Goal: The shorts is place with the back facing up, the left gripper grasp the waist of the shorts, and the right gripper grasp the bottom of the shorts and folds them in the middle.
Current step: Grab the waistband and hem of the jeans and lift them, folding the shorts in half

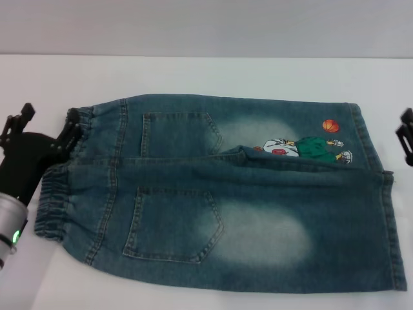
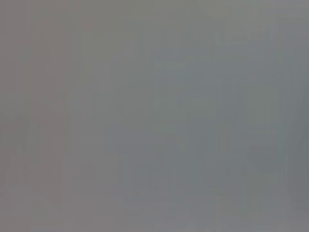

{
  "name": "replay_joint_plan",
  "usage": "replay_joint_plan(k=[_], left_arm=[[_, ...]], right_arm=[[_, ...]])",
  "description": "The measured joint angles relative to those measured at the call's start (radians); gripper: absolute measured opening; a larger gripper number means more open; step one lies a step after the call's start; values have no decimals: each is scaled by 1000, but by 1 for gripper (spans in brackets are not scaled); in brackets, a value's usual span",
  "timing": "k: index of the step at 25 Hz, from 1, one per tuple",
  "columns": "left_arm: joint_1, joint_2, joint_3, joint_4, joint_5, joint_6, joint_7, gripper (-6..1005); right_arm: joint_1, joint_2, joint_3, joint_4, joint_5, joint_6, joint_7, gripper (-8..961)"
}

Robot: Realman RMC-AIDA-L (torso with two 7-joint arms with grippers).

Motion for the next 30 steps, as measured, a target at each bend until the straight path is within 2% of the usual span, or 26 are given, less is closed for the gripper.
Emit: replay_joint_plan(k=[4, 6, 9, 11, 14, 15, 16, 17, 18, 19, 20, 22, 23, 24, 27, 28, 29, 30], left_arm=[[12, 38, -3, -135, 15, -143, 9, 829], [18, 59, -7, -215, 16, -226, 10, 828], [40, 88, -36, -363, 22, -404, 11, 828], [58, 97, -82, -453, 47, -536, 11, 828], [58, 97, -82, -453, 47, -536, 11, 827], [75, 98, -124, -523, 80, -641, 11, 827], [124, 85, -212, -682, 165, -848, 12, 827], [140, 81, -233, -727, 183, -899, 14, 827], [140, 81, -233, -727, 183, -899, 14, 827], [162, 76, -266, -806, 203, -1002, 18, 826], [166, 75, -284, -846, 206, -1070, 22, 826], [166, 74, -308, -894, 206, -1182, 28, 825], [166, 74, -308, -894, 206, -1182, 28, 825], [156, 69, -339, -941, 203, -1319, 41, 824], [149, 49, -369, -974, 198, -1427, 76, 823], [149, 49, -369, -974, 198, -1427, 76, 823], [149, 24, -393, -994, 198, -1480, 105, 823], [149, 14, -406, -1004, 198, -1508, 116, 822]], right_arm=[[-10, -7, 137, -177, 0, 251, -165, 737], [-30, -7, 237, -300, -1, 430, -245, 737], [-71, 10, 361, -456, -1, 660, -363, 737], [-96, 21, 427, -557, 0, 811, -422, 736], [-116, 20, 524, -705, 3, 1075, -427, 736], [-120, 20, 557, -746, 4, 1153, -417, 736], [-122, 20, 594, -790, 4, 1248, -396, 736], [-123, 20, 658, -864, 2, 1422, -336, 736], [-124, 19, 681, -894, 0, 1498, -310, 736], [-124, 19, 681, -894, 0, 1498, -310, 735], [-124, 19, 700, -921, -1, 1555, -294, 735], [-125, 19, 737, -973, -2, 1661, -284, 735], [-124, 19, 756, -999, -2, 1721, -283, 735], [-123, 19, 767, -1011, -2, 1752, -281, 735], [-114, 19, 799, -1040, 7, 1843, -269, 734], [-113, 19, 805, -1042, 19, 1865, -268, 733], [-113, 19, 811, -1044, 36, 1882, -268, 733], [-114, 19, 817, -1046, 59, 1903, -270, 733]])
